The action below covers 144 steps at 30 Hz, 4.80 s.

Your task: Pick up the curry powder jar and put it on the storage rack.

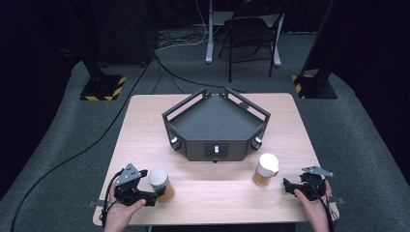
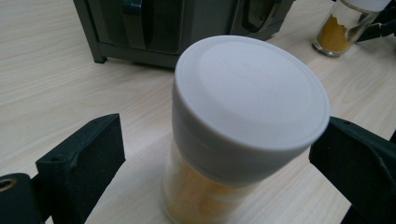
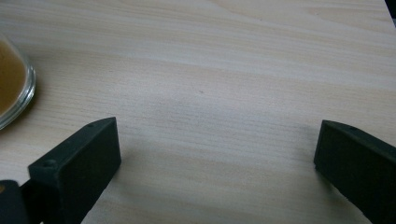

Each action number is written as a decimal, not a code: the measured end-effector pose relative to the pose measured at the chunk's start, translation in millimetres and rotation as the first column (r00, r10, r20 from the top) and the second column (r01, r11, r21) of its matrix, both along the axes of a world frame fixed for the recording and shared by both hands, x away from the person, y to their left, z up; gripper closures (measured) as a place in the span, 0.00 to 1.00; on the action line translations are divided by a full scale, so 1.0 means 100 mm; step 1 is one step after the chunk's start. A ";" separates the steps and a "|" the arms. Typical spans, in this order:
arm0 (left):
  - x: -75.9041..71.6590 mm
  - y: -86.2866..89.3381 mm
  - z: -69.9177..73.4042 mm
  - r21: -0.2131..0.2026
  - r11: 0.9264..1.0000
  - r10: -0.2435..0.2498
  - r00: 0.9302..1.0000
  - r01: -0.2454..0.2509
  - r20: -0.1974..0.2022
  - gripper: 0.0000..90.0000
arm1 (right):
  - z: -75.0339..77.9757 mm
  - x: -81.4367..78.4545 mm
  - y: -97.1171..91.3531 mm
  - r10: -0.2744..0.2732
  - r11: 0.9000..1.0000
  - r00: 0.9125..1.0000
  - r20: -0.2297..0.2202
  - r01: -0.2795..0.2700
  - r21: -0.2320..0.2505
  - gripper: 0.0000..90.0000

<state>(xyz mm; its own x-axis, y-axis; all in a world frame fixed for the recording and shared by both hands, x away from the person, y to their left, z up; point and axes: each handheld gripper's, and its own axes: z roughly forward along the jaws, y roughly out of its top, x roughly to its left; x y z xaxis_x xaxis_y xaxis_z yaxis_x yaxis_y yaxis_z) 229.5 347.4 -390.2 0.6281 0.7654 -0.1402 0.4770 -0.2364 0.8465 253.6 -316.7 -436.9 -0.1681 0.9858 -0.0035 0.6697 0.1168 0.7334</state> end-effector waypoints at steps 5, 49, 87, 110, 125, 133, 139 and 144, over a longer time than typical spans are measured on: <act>0.02 -0.15 -0.10 -0.004 1.000 0.027 1.000 -0.027 0.005 0.06 | 0.00 0.00 0.00 0.000 1.000 1.000 0.000 0.000 0.000 0.00; 0.04 -0.64 -0.07 0.085 0.989 0.108 0.987 -0.118 0.118 0.41 | 0.00 0.01 -0.01 0.005 1.000 1.000 0.000 -0.005 -0.001 0.00; 0.83 -0.98 1.00 0.039 0.998 0.051 0.983 -0.059 0.179 0.41 | 0.00 0.01 -0.01 0.008 1.000 1.000 0.000 -0.008 0.000 0.00; 1.51 -1.54 1.04 0.054 0.989 0.124 0.974 -0.136 0.188 0.41 | 0.00 0.02 -0.01 0.010 1.000 1.000 0.000 -0.010 0.000 0.00; 1.74 -1.70 1.02 0.073 0.987 0.134 0.984 -0.143 0.118 0.40 | 0.00 0.03 -0.02 0.016 1.000 1.000 -0.001 -0.016 0.000 0.00; 1.76 -1.68 1.07 0.078 0.987 0.136 0.986 -0.144 0.094 0.30 | 0.00 0.03 -0.02 0.016 1.000 1.000 -0.001 -0.016 0.000 0.00; 1.69 -1.57 1.14 0.071 0.987 0.136 0.987 -0.142 0.085 0.17 | 0.00 0.03 -0.02 0.016 1.000 1.000 -0.001 -0.016 0.000 0.00; 1.55 -1.43 1.22 0.074 0.991 0.107 0.989 -0.115 0.102 0.12 | 0.00 0.03 -0.02 0.016 1.000 1.000 -0.001 -0.016 0.000 0.00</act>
